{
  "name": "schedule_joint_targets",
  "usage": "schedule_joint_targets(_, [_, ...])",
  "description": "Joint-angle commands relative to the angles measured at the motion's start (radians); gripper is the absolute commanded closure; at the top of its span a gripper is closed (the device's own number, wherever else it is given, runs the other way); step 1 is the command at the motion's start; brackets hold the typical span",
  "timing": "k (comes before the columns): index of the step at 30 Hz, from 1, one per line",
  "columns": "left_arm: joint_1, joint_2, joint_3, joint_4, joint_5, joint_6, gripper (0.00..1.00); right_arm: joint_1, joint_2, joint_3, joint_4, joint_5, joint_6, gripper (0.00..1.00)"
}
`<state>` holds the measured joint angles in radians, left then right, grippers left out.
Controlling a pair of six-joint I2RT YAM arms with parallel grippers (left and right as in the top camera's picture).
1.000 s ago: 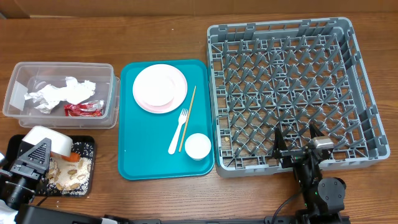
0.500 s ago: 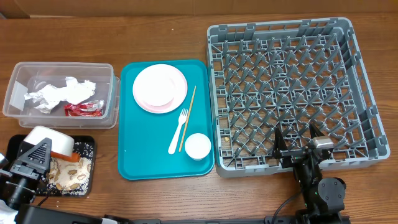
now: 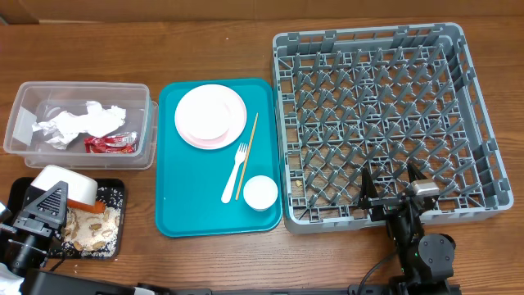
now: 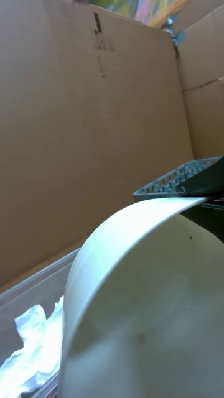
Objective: Sort waste into correct bins and load items into the dishwasher
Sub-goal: 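Tilt the bowl to dump peanuts and rice onto the black tray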
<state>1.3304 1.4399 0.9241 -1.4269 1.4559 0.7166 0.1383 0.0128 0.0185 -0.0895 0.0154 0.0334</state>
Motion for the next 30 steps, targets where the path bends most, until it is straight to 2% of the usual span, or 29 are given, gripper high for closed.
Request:
schedule_joint_targets(1, [0.005,-0.015,-0.002,0.013,0.042,0.044,0.96,0.003,-0.008,-0.011,0.008,0.009,-0.001,0.0])
schedule_joint_targets(4, [0.005,-0.015,-0.002,0.0,0.021,0.008,0.96,0.003,-0.008,-0.011,0.008,0.009,-0.001,0.0])
schedule_joint_targets(7, [0.005,-0.015,-0.002,0.021,0.042,0.062,0.96,0.003,-0.008,-0.011,0.008,0.008,-0.001,0.0])
schedule_joint_targets(9, [0.004,-0.015,-0.002,0.003,0.026,0.019,0.96,0.003,-0.008,-0.011,0.008,0.008,-0.001,0.0])
schedule_joint_targets(11, [0.004,-0.015,-0.002,-0.031,0.045,0.059,0.96,0.003,-0.008,-0.011,0.008,0.008,-0.001,0.0])
schedule_joint_targets(13, [0.004,-0.015,-0.002,0.007,0.053,0.122,0.96,0.003,-0.008,-0.011,0.008,0.009,-0.001,0.0])
schedule_joint_targets(15, [0.004,-0.015,-0.002,-0.02,0.027,0.035,0.96,0.003,-0.008,-0.011,0.008,0.008,-0.001,0.0])
schedule_joint_targets(18, [0.004,-0.015,-0.002,-0.002,0.038,0.106,0.96,0.003,-0.008,-0.011,0.008,0.008,-0.001,0.0])
schedule_joint_targets(21, [0.004,-0.014,-0.002,0.014,0.027,0.064,0.96,0.003,-0.008,-0.011,0.008,0.009,-0.001,0.0])
schedule_joint_targets(28, [0.004,-0.014,-0.002,-0.016,0.031,0.048,0.96,0.003,-0.008,-0.011,0.008,0.008,-0.001,0.0])
schedule_joint_targets(30, [0.003,-0.014,-0.002,0.044,0.029,0.068,0.96,0.003,-0.008,-0.011,0.008,0.008,-0.001,0.0])
